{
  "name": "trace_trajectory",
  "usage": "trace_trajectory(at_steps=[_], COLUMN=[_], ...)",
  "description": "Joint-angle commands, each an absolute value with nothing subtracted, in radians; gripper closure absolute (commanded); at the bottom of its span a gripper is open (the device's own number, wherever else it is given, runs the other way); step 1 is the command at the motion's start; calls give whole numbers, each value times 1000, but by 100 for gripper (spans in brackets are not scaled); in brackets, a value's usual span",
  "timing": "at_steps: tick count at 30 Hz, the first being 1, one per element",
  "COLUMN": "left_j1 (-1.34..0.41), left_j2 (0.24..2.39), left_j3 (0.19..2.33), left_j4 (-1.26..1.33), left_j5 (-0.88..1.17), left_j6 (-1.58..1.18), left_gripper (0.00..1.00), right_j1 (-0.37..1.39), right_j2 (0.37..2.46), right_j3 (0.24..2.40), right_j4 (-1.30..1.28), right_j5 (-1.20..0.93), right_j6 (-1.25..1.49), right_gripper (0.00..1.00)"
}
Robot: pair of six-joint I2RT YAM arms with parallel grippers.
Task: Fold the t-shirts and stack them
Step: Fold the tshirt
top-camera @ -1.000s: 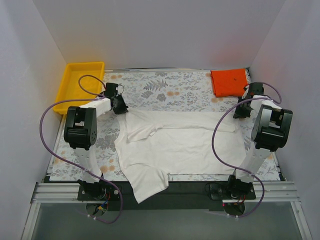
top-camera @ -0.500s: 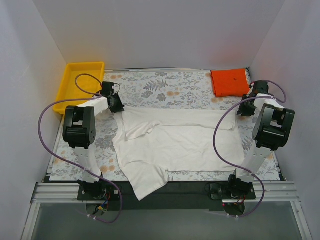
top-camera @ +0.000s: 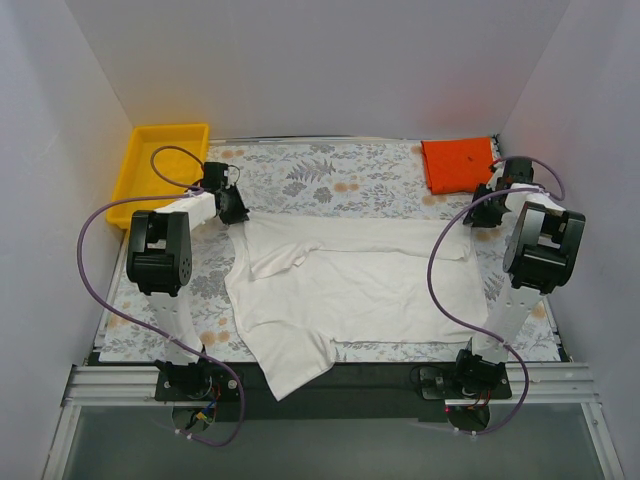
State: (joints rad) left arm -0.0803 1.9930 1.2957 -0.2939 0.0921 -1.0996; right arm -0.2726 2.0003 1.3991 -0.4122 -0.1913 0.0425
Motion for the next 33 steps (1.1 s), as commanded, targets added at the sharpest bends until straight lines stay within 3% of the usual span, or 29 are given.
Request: trace_trajectory(at_steps=[1, 7, 19, 20, 27, 28, 33], left_j1=[-71, -71, -69, -69, -83, -83, -101], left_j2=[2022, 2040, 2105, 2096, 1976, 1953, 1813], left_j3=[1313, 1324, 1430, 1431, 1413, 1405, 1359], left_j4=[-321, -321, -333, -333, -350, -354, -399], left_j5=[60, 38, -6, -2, 61, 63, 40], left_j6=[-1080, -1101, -1101, -1101, -1159, -1170, -1229], left_gripper=[100, 100, 98, 95, 58, 47, 27], right_j1=[-268, -268, -268, -267, -245, -244, -244], right_j2=[2017, 2057, 2125, 2122, 2020, 1985, 1855], right_j3=[1424, 1443, 1600, 1600, 1559, 1539, 1436], right_j4=[-406, -408, -451, -456, -474, -480, -488], right_j5=[-224, -138, -46, -51, -9, -5, 23], right_j6=[21, 17, 5, 5, 41, 57, 178], right_gripper=[69, 99, 99, 99, 71, 68, 64])
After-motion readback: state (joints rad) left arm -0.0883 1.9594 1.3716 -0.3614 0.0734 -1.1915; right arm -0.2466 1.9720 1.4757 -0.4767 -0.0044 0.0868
